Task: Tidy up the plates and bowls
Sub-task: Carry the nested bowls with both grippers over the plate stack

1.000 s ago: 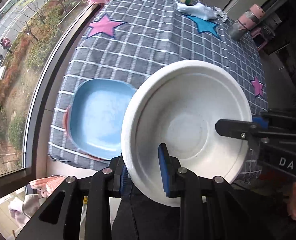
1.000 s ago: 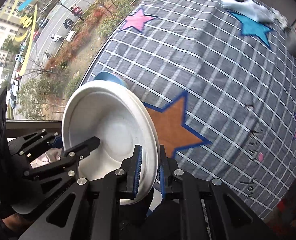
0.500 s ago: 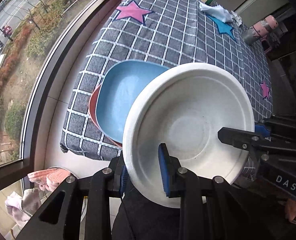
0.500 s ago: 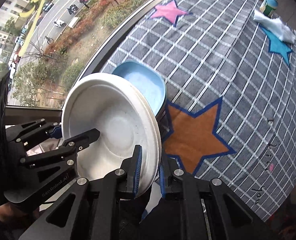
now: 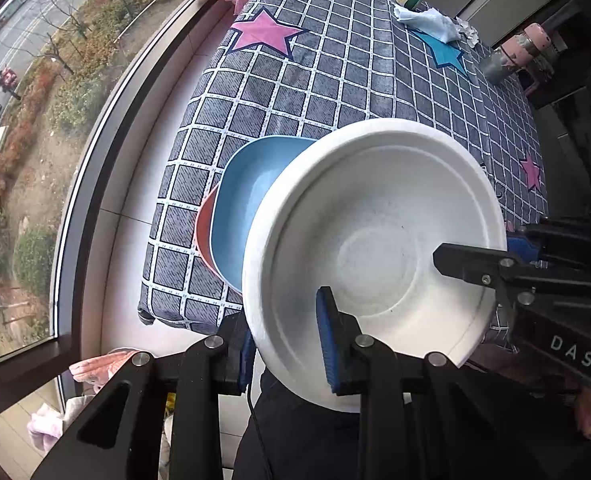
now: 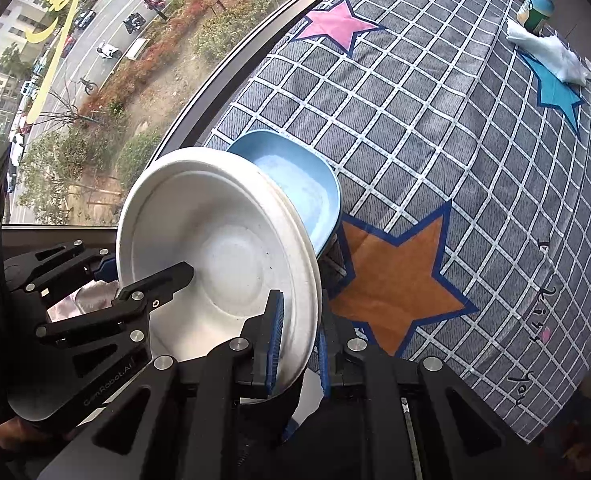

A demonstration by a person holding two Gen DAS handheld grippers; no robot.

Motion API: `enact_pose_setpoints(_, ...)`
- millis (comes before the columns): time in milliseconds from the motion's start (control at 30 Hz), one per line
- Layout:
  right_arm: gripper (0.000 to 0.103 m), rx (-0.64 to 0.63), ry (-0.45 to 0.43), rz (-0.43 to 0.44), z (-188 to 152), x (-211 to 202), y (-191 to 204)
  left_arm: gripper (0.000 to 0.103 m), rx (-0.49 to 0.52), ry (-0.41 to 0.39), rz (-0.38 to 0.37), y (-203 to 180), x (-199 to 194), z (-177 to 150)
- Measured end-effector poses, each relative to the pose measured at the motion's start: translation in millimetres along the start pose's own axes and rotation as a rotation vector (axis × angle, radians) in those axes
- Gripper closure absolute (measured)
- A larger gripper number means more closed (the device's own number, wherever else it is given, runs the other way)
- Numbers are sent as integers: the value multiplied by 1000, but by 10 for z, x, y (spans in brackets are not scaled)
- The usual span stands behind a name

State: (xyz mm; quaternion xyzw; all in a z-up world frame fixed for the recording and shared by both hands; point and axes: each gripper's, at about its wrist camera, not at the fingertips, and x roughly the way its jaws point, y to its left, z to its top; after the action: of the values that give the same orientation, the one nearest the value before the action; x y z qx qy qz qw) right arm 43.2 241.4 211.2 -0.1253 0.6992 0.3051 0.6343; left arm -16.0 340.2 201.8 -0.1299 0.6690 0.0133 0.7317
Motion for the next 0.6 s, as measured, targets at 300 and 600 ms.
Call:
enact_pose_setpoints(300, 86, -27, 4, -18, 71, 11, 114, 74, -18, -10, 9, 90, -9, 20)
enact_pose_setpoints(600, 86, -22, 5, -21, 80, 24, 128, 74, -20, -11, 16, 101, -9, 39)
